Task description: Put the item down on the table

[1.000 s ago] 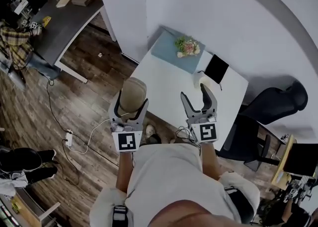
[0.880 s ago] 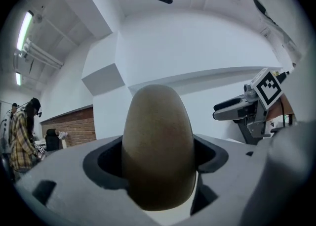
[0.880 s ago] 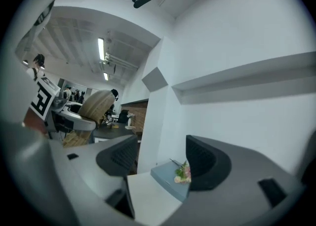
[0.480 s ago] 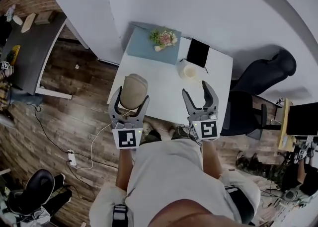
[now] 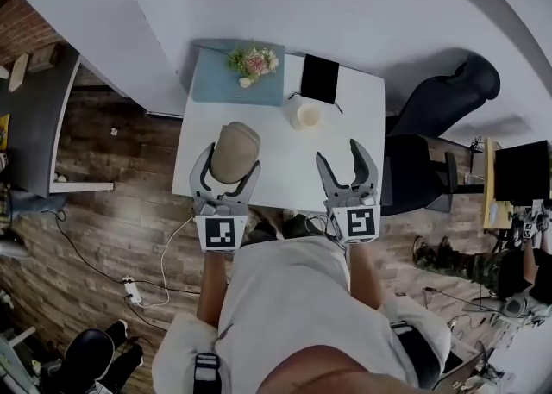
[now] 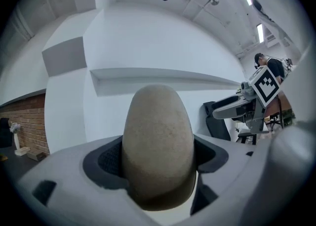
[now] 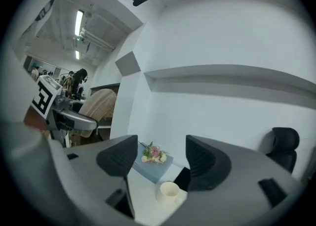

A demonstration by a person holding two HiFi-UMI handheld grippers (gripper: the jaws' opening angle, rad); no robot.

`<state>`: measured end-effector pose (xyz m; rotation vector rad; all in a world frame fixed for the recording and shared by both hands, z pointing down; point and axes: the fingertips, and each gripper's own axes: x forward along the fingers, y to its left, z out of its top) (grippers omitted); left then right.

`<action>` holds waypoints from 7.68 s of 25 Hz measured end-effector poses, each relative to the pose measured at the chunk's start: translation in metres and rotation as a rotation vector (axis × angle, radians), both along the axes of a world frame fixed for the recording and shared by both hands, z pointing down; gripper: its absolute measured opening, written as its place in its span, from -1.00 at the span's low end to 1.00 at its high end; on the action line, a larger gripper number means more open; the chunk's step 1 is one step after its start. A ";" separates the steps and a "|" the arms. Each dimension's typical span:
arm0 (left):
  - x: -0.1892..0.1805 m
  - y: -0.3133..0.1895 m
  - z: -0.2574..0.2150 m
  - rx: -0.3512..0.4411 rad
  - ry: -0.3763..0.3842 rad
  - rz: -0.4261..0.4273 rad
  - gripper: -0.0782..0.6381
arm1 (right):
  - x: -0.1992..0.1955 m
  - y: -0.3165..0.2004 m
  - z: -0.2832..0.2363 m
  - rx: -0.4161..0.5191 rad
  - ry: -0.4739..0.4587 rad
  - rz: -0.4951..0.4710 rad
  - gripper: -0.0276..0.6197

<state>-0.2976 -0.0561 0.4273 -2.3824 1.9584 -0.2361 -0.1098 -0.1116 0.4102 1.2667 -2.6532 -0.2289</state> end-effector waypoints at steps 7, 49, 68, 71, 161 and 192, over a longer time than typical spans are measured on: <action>0.034 -0.025 0.008 -0.018 -0.042 0.047 0.32 | 0.020 -0.024 0.019 -0.039 -0.023 -0.005 0.03; 0.132 -0.080 0.158 -0.338 -0.176 0.324 0.32 | 0.088 -0.058 0.131 -0.272 0.013 0.076 0.00; 0.156 -0.076 0.220 -0.462 -0.227 0.476 0.32 | 0.098 -0.052 0.179 -0.376 0.075 0.134 0.00; 0.159 -0.075 0.230 -0.480 -0.234 0.491 0.32 | 0.099 -0.051 0.188 -0.393 0.082 0.134 0.00; 0.187 -0.058 0.380 -0.934 -0.507 0.641 0.33 | 0.114 -0.027 0.308 -0.651 0.241 0.119 -0.01; 0.190 -0.058 0.380 -0.936 -0.464 0.640 0.40 | 0.108 -0.015 0.307 -0.644 0.213 0.131 -0.01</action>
